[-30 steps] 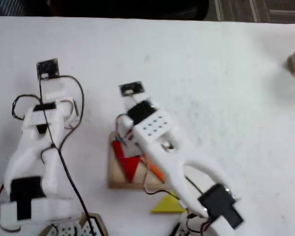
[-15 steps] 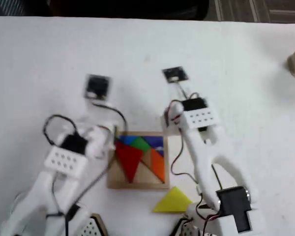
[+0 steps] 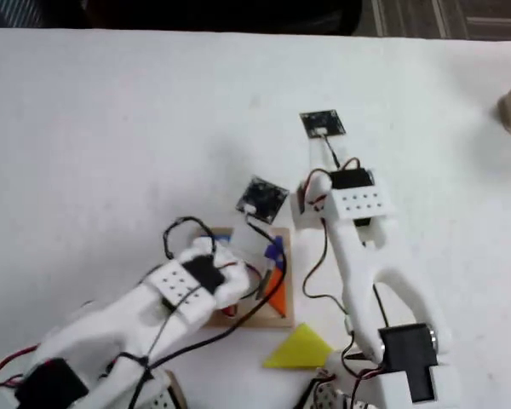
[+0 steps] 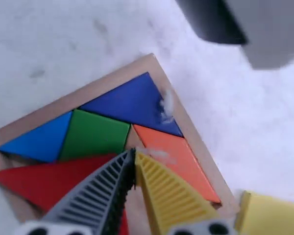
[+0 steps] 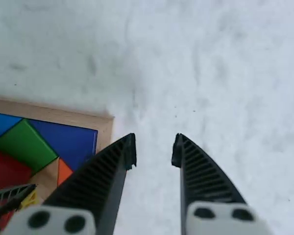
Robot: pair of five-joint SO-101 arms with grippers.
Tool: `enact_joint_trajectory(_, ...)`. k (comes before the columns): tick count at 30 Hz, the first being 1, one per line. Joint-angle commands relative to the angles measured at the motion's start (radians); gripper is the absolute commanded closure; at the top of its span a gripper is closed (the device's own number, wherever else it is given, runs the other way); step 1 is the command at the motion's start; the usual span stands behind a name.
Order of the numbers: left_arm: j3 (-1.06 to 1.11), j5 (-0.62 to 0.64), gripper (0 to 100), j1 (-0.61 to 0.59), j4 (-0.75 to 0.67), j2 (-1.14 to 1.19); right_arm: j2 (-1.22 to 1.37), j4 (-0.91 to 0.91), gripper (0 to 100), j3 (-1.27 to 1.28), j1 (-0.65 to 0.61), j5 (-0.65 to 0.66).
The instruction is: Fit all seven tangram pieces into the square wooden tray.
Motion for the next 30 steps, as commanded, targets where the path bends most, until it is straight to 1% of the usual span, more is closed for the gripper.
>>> enact_joint_trajectory(1,-0.031,0.011,97,0.01,-0.037,0.03,-0.047,-0.024,87.8,-0.008,0.008,0.0)
enact_joint_trajectory(8,-0.028,0.009,97,0.015,0.023,0.038,-0.047,-0.044,87.8,-0.003,0.008,0.002)
enact_joint_trajectory(12,-0.028,-0.08,97,0.015,0.061,0.031,-0.047,-0.044,87.8,-0.003,0.008,0.002)
enact_joint_trajectory(15,-0.029,-0.112,97,0.015,0.068,0.031,-0.045,-0.044,87.8,-0.003,0.008,0.002)
enact_joint_trajectory(19,-0.044,-0.109,97,0.016,0.058,0.018,-0.045,-0.044,87.8,-0.003,0.008,0.002)
enact_joint_trajectory(26,-0.064,-0.106,97,0.007,0.055,-0.122,-0.045,-0.045,87.8,-0.003,0.007,0.002)
enact_joint_trajectory(27,-0.066,-0.101,97,-0.004,0.041,-0.128,-0.045,-0.045,87.8,-0.003,0.007,0.002)
enact_joint_trajectory(30,-0.06,-0.031,97,-0.054,-0.041,-0.111,-0.045,-0.045,87.8,-0.003,0.007,0.002)
